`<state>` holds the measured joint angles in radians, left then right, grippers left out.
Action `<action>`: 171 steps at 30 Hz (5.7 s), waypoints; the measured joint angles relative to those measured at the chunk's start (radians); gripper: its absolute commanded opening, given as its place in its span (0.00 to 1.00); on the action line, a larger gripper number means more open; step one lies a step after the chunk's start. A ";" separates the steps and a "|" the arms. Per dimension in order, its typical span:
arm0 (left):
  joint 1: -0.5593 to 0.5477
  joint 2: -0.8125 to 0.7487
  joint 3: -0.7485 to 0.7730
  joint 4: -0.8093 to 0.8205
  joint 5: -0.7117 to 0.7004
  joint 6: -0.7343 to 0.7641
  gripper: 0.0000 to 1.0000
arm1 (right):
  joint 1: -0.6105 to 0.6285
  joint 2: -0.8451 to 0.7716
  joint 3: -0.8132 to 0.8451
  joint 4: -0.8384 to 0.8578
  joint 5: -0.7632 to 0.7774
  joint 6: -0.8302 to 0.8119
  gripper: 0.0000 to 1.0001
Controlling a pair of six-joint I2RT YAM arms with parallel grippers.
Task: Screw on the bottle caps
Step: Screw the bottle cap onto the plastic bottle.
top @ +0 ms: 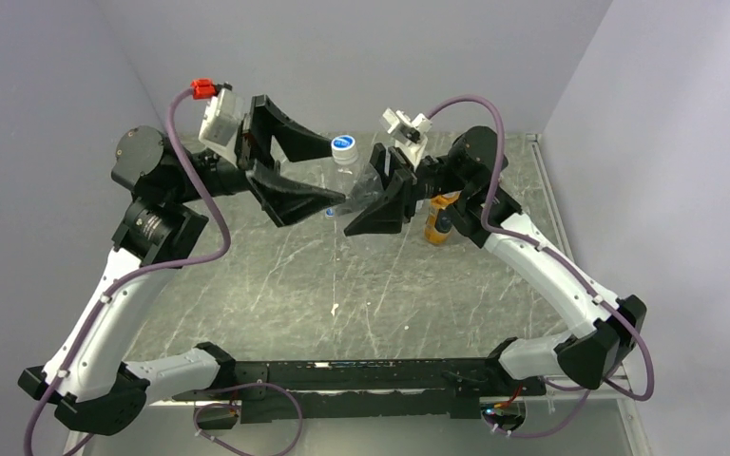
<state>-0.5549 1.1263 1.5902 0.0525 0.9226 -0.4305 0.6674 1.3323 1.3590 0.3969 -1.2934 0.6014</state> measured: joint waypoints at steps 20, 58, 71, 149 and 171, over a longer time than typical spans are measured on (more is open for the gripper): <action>-0.014 0.013 0.087 -0.334 -0.624 0.130 0.81 | 0.259 -0.064 0.045 -0.587 1.196 -0.490 0.00; -0.014 0.177 0.150 -0.424 -0.780 0.130 0.63 | 0.315 0.076 0.149 -0.669 1.511 -0.576 0.00; -0.014 0.194 0.174 -0.436 -0.789 0.108 0.16 | 0.319 0.082 0.152 -0.686 1.523 -0.576 0.00; -0.009 0.100 0.096 -0.355 -0.783 0.096 0.80 | 0.286 0.017 0.114 -0.662 1.331 -0.516 0.00; -0.010 0.163 0.127 -0.421 -0.832 0.069 0.35 | 0.309 0.085 0.176 -0.697 1.468 -0.539 0.00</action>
<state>-0.5644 1.2892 1.7172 -0.3683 0.0902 -0.3618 0.9764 1.4170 1.5352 -0.3000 0.1745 0.0628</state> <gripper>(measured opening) 0.532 0.465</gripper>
